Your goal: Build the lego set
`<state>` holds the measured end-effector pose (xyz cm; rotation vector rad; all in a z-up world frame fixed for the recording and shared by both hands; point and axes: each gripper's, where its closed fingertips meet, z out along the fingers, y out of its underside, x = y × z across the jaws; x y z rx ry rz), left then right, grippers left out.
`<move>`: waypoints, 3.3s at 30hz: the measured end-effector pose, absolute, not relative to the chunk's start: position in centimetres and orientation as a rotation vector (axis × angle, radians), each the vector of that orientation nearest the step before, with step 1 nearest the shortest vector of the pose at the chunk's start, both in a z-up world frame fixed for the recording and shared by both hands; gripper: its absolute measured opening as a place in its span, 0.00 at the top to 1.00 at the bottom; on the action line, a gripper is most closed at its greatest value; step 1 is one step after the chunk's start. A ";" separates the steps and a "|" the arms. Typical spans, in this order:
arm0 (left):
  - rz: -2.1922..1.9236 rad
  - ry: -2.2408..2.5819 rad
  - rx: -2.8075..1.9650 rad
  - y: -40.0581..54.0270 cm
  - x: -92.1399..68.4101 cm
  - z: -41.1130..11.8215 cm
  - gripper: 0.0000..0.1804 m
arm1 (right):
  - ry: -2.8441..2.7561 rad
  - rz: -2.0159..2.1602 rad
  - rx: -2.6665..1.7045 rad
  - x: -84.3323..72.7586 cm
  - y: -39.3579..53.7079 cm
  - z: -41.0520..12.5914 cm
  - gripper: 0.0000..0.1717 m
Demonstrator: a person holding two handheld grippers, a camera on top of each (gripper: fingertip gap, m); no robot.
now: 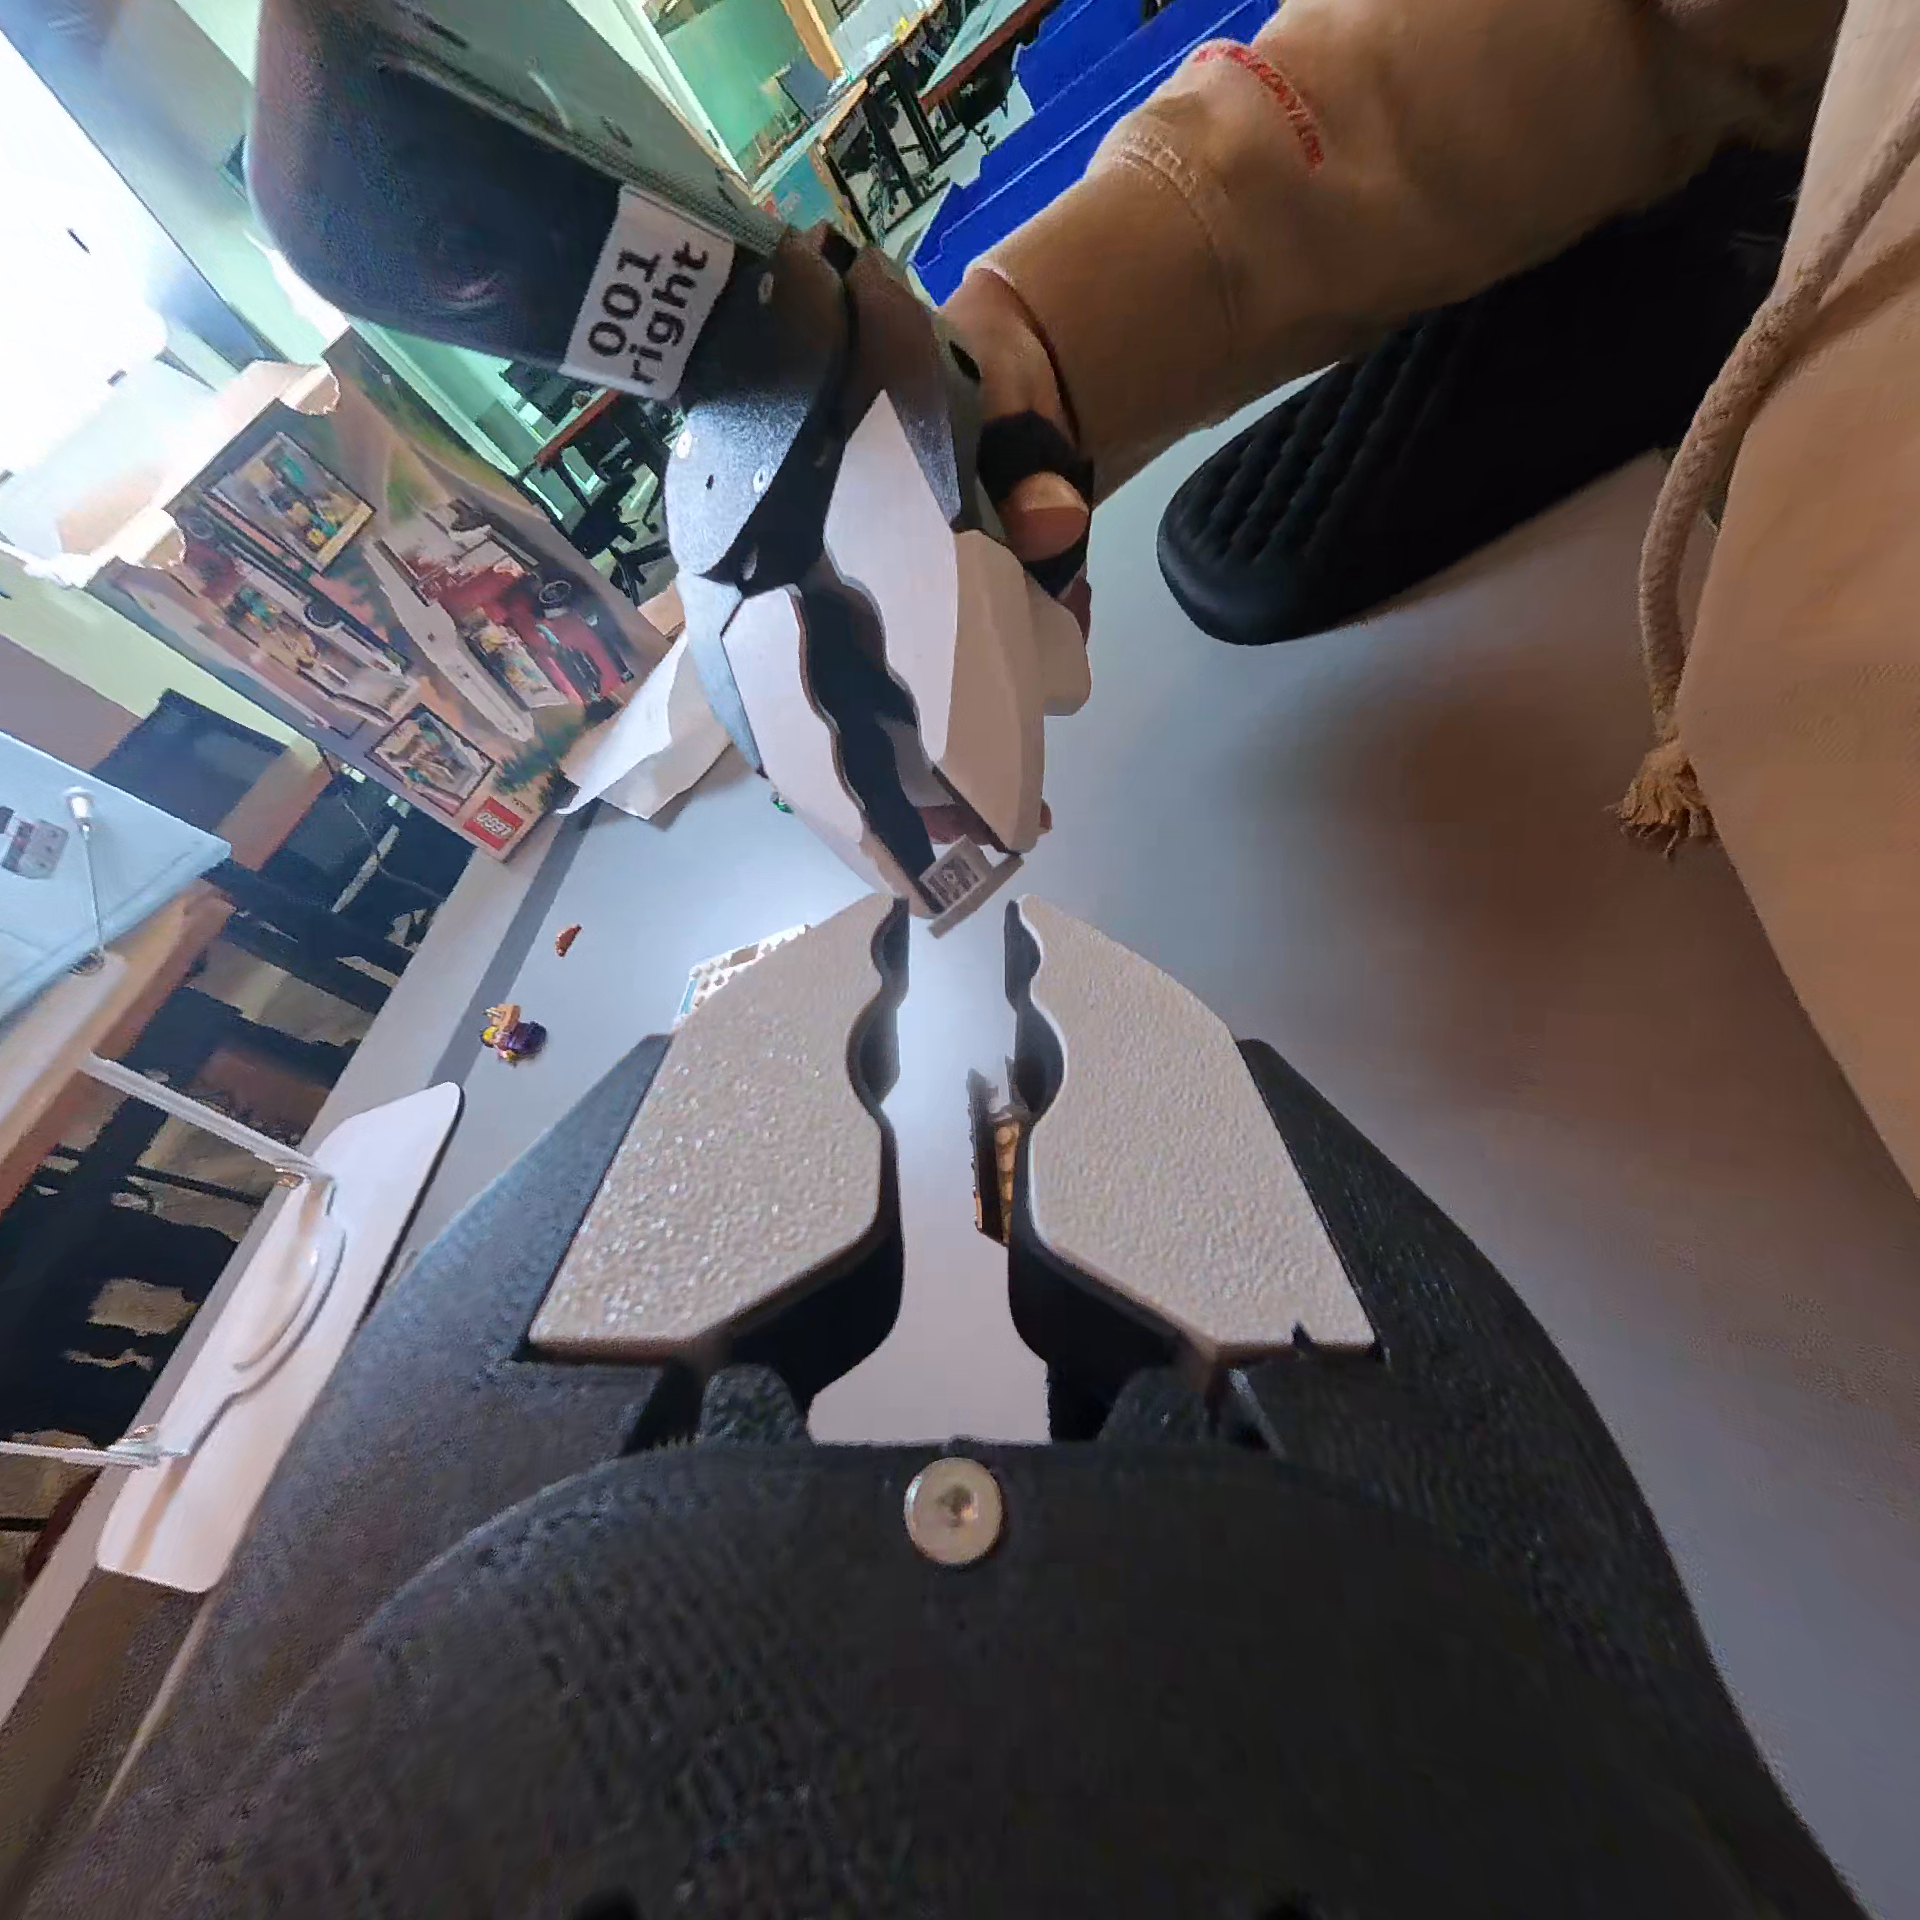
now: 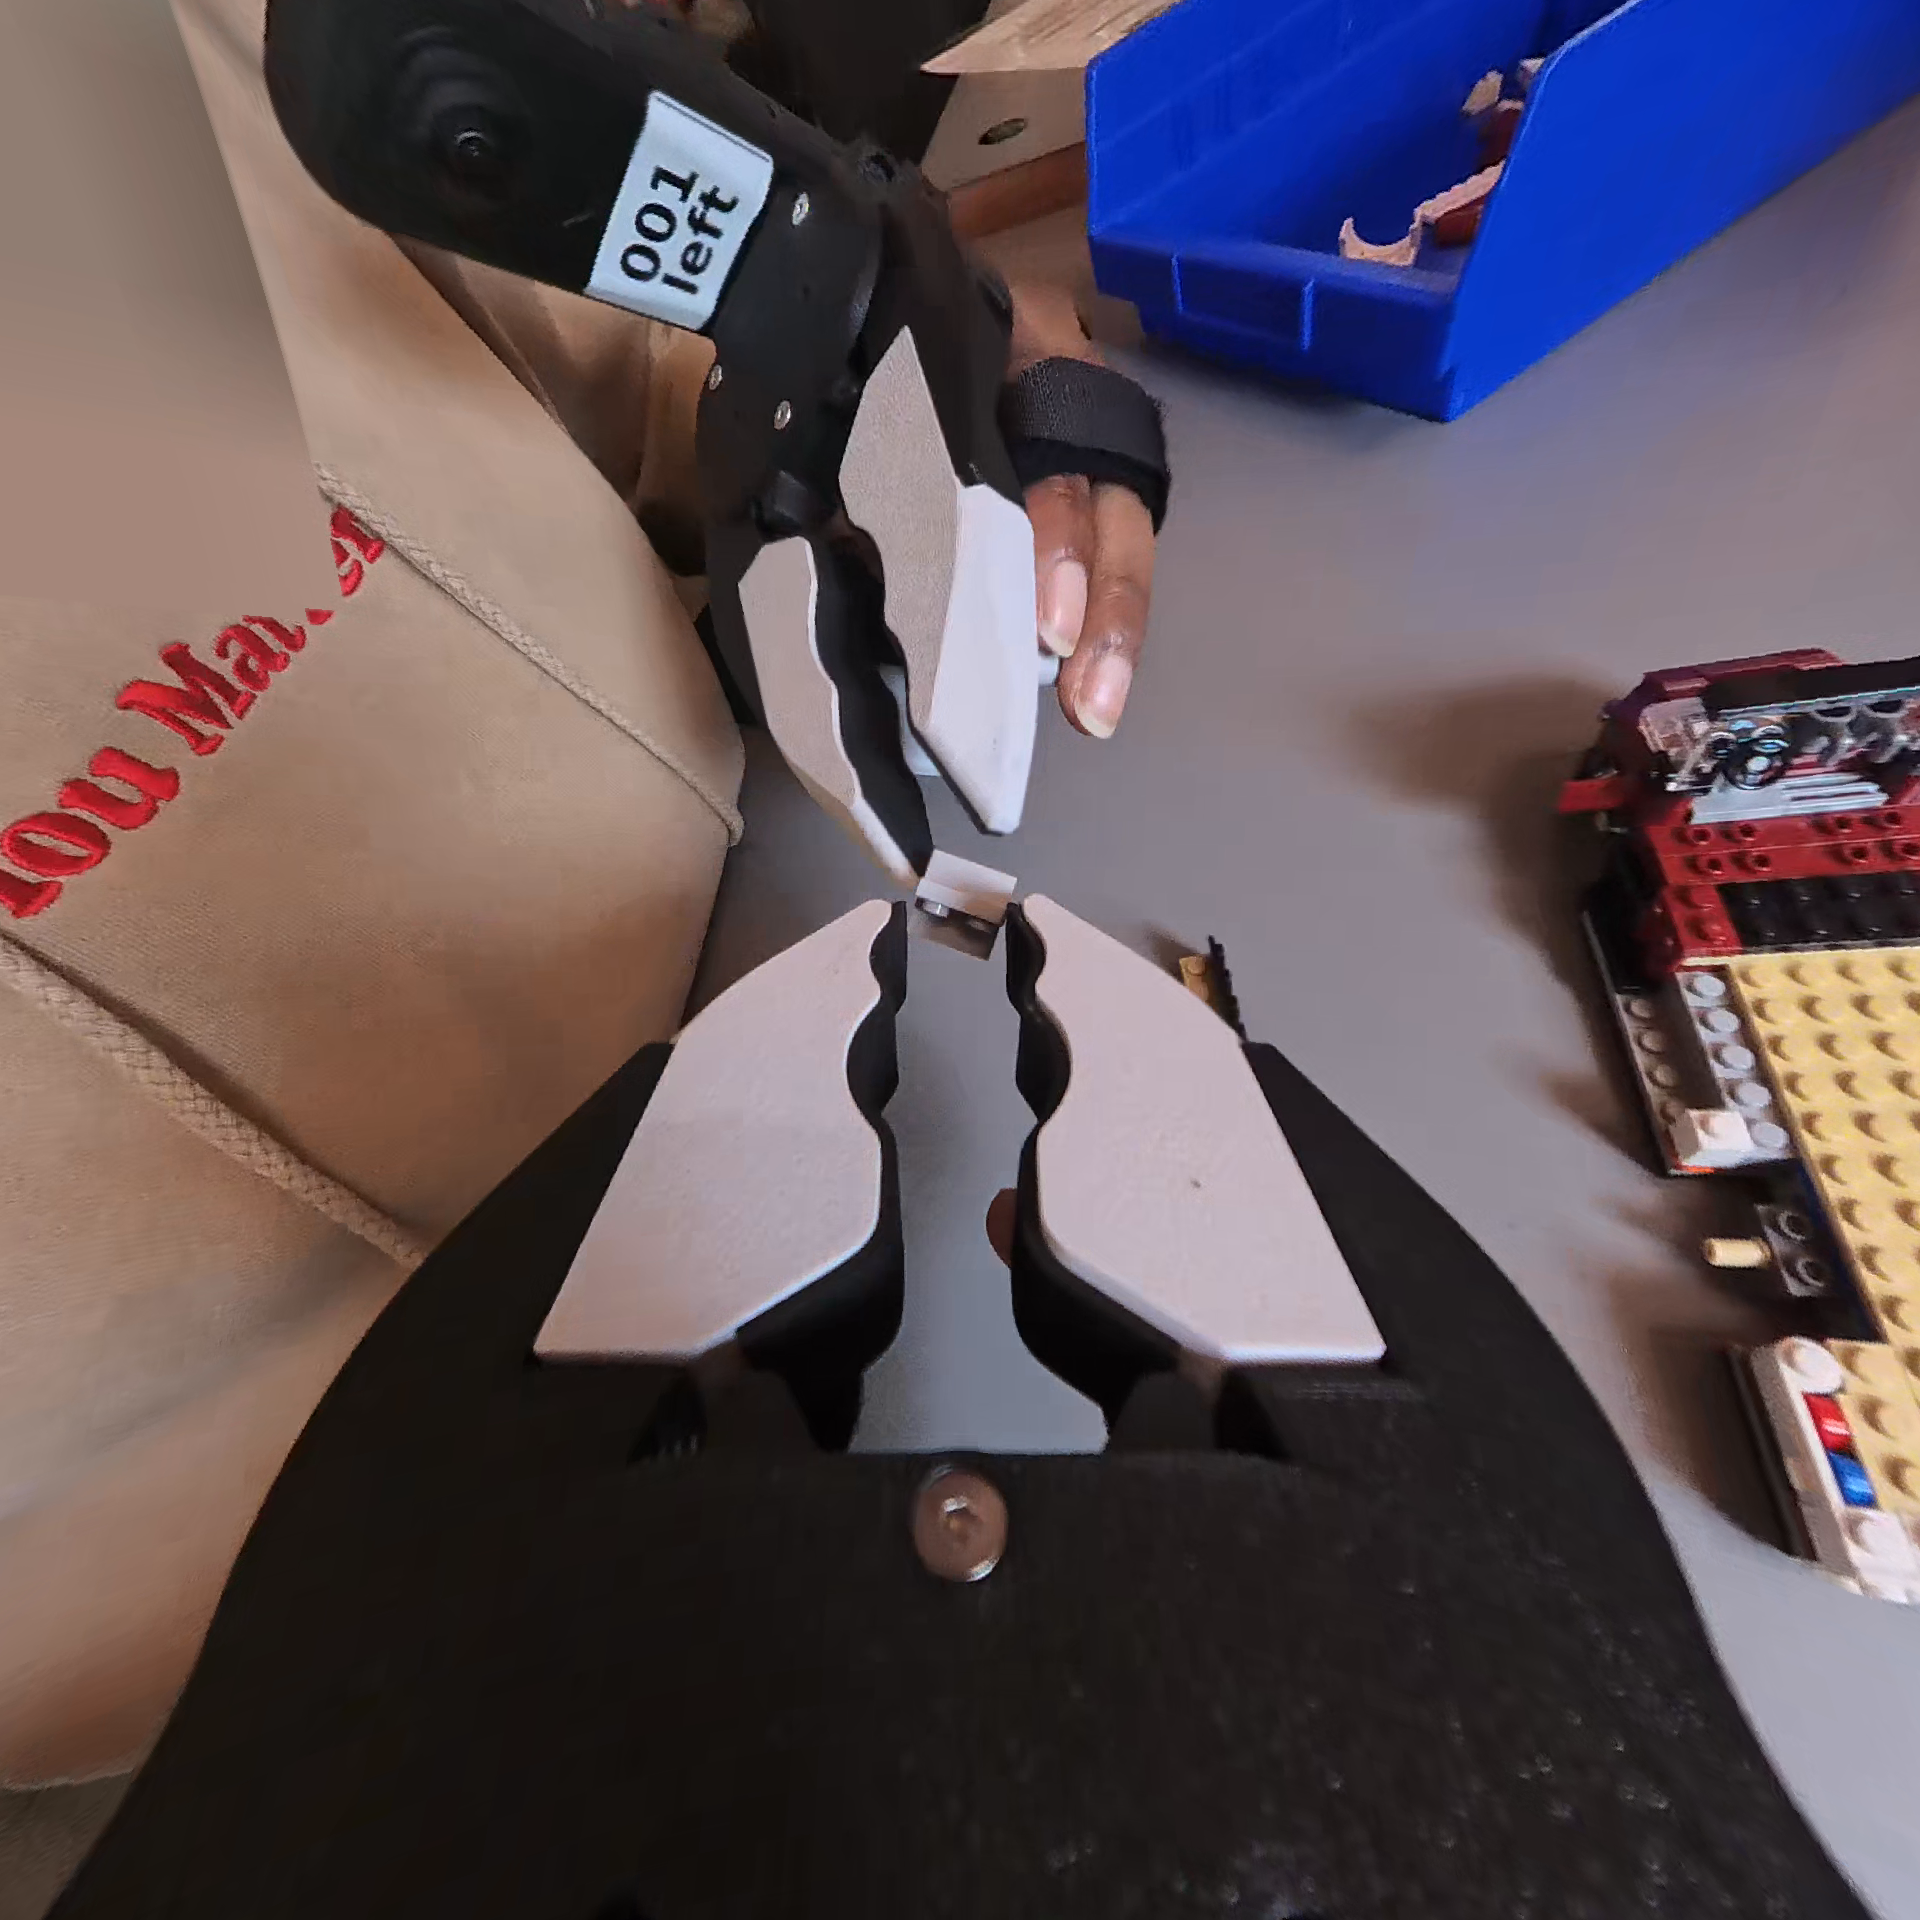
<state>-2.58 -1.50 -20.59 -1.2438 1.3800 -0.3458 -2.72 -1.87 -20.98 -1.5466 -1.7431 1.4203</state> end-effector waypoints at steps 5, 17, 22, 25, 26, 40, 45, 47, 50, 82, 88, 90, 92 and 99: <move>-0.301 1.422 -1.209 -1.7 -2.8 -21.2 0.96 | -1.734 1.458 -1.591 -3.4 -2.3 -21.1 0.89; -0.813 1.086 -1.240 -0.7 -4.9 -17.4 0.98 | -1.503 1.086 -1.322 -4.1 -1.0 -18.2 0.88; -0.827 1.096 -1.254 -0.8 -4.4 -17.8 0.98 | -1.490 1.039 -1.279 -4.7 -0.8 -17.8 0.93; -0.831 1.079 -1.264 -0.6 -4.4 -17.7 0.98 | -1.511 0.998 -1.267 -4.8 -0.5 -17.8 0.98; -0.844 1.074 -1.274 -0.5 -4.5 -17.8 0.98 | -1.519 0.992 -1.271 -4.9 -0.5 -17.8 0.98; -0.538 1.424 -1.865 2.0 -6.3 -29.3 0.89 | -1.938 0.701 -1.569 -2.3 1.1 -25.9 0.98; -0.563 1.415 -1.900 2.4 -6.0 -29.4 0.95 | -2.030 0.654 -1.574 -2.8 0.8 -27.1 0.98; -0.554 1.410 -1.895 2.4 -5.8 -29.4 0.98 | -2.066 0.616 -1.576 -3.0 0.9 -27.4 0.98; -0.540 1.423 -1.886 2.2 -5.5 -29.4 0.98 | -2.130 0.548 -1.600 -3.1 1.1 -27.9 0.98; -0.763 1.275 -1.845 2.0 -4.2 -26.4 0.99 | -2.290 0.527 -1.738 -2.8 1.2 -28.1 0.98; -0.736 1.317 -1.873 1.8 -4.6 -27.6 0.98 | -2.271 0.526 -1.723 -2.8 1.0 -28.4 0.98; -0.729 1.356 -1.893 1.4 -4.6 -28.4 0.98 | -2.276 0.515 -1.728 -2.7 1.0 -28.7 0.98; -0.711 1.378 -1.895 1.4 -4.5 -28.8 0.98 | -2.289 0.506 -1.737 -2.6 0.9 -28.9 0.98; -0.664 1.414 -1.894 1.7 -4.2 -29.3 0.94 | -2.331 0.483 -1.733 -2.4 0.9 -29.1 0.98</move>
